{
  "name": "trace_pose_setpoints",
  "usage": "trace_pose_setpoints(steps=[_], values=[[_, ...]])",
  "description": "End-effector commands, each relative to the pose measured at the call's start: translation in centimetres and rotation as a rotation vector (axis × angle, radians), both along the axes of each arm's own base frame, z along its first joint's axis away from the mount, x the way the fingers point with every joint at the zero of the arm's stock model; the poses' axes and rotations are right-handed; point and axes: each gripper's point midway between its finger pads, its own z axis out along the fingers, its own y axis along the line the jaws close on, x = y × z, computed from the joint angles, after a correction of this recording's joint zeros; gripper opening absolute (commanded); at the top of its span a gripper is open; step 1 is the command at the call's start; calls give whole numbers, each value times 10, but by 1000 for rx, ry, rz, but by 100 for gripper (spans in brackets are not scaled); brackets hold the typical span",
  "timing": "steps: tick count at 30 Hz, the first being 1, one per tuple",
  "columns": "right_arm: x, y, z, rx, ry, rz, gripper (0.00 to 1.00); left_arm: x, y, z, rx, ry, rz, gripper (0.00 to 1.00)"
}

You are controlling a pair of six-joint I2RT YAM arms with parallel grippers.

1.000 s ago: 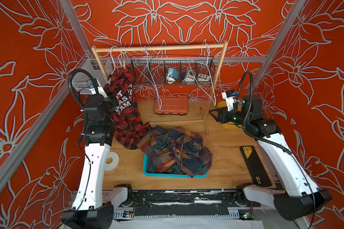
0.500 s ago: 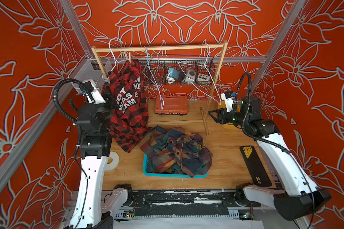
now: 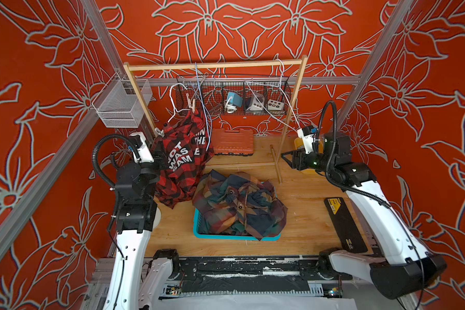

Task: Remove the clothespins securing long-sleeve shirts to the hanger
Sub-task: Pick up the hanger from the clothesline.

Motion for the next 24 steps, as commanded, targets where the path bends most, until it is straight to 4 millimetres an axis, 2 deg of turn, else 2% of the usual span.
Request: trace_pose_setpoints(steps=[1, 8, 13, 19, 24], values=[[-9, -2, 6, 7, -20, 8, 60, -9, -12, 2, 42, -29, -50, 0], [-10, -2, 6, 12, -17, 10, 60, -8, -17, -58, 56, 119, -66, 0], [-12, -3, 4, 9, -15, 8, 60, -10, -21, -91, 48, 187, -81, 0], [-12, -2, 2, 9, -9, 11, 60, -24, -37, -109, 27, 176, -163, 0], [-11, -2, 1, 10, -8, 14, 60, -27, -36, -124, -7, 222, -143, 0]])
